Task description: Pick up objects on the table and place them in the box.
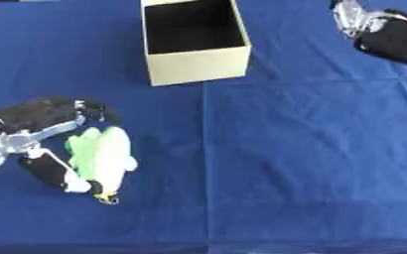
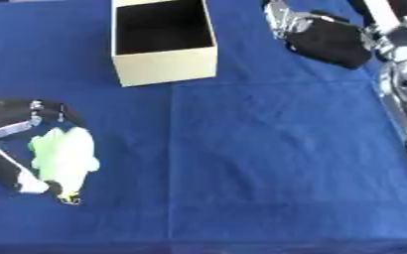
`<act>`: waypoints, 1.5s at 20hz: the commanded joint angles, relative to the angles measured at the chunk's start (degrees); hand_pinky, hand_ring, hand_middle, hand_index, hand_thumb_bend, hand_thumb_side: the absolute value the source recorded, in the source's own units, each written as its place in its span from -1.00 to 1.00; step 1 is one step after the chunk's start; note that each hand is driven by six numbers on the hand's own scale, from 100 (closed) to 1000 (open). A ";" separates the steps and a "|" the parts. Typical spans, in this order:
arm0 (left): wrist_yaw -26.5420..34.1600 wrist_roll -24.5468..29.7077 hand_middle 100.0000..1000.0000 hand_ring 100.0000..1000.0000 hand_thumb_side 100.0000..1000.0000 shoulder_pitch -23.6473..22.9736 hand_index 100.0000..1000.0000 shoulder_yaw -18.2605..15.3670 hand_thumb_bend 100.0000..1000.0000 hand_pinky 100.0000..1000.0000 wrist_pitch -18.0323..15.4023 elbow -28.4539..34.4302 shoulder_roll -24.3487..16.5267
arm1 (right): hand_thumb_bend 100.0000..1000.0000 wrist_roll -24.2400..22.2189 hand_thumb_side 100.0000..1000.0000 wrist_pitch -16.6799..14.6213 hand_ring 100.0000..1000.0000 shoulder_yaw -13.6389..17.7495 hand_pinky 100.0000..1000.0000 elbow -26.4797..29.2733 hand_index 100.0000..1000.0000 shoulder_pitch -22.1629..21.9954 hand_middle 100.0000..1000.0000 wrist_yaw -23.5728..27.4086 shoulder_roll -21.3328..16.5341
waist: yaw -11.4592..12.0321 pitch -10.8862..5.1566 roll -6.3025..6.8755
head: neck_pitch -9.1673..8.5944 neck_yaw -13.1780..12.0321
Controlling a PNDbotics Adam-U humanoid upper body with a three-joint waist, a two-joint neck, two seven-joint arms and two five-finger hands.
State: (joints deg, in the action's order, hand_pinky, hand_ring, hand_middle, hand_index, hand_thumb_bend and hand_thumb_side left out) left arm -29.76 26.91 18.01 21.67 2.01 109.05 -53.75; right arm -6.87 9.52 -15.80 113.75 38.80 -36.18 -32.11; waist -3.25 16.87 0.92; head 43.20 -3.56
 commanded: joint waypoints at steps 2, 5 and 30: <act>-0.25 0.41 0.53 0.61 -0.48 0.29 0.70 -0.36 0.32 0.32 -0.03 -0.34 -0.79 | -1.00 0.33 0.30 0.13 0.72 0.44 0.84 0.85 0.75 0.88 0.56 0.50 -1.16 | -0.06 -0.75 0.01 | -0.54 -0.19; -0.47 -0.09 0.48 0.54 -0.48 0.33 0.67 -0.41 0.29 0.27 0.01 -0.26 -0.69 | -1.00 0.34 0.30 0.10 0.72 0.39 0.84 0.85 0.76 0.90 0.56 0.54 -1.09 | -0.05 -0.73 0.03 | -0.39 -0.25; -0.08 -6.46 0.00 -0.43 -0.97 0.76 0.36 -1.38 -1.00 -0.65 0.14 2.31 -0.87 | -1.00 0.75 0.30 0.32 0.72 0.50 0.84 0.85 0.76 0.35 0.56 0.82 -1.08 | -0.19 -0.90 0.19 | -0.59 -0.34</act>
State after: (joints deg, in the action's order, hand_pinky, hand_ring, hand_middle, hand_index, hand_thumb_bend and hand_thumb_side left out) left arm -30.33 20.99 18.10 21.36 2.12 110.32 -53.45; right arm -6.29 9.84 -15.89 113.75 38.70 -35.70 -32.11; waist -3.47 16.98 0.99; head 42.79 -3.87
